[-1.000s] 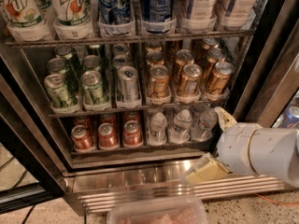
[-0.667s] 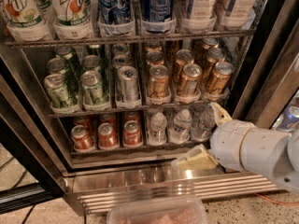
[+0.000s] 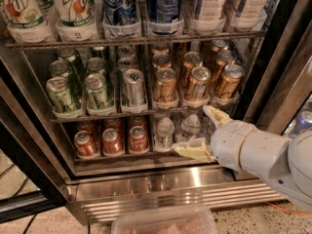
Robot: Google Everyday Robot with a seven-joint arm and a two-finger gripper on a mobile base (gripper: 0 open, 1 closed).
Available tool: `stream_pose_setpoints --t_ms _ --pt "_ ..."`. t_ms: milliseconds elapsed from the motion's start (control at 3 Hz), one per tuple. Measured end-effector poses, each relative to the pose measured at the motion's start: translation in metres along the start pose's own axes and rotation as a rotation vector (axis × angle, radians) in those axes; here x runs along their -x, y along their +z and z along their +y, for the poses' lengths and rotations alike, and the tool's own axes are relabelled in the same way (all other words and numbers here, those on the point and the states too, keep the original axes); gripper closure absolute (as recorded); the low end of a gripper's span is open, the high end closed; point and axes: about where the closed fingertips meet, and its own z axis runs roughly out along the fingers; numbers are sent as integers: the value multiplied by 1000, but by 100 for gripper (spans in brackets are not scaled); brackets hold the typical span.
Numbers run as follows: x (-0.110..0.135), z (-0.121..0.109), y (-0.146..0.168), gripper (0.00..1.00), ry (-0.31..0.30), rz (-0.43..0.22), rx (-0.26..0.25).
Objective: Pick orange can from middle shelf of fridge
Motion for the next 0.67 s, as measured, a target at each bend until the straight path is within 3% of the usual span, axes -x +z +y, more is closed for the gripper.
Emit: stream_pose_setpoints --t_ms 667 --pt "0 0 0 45 0 -1 0"
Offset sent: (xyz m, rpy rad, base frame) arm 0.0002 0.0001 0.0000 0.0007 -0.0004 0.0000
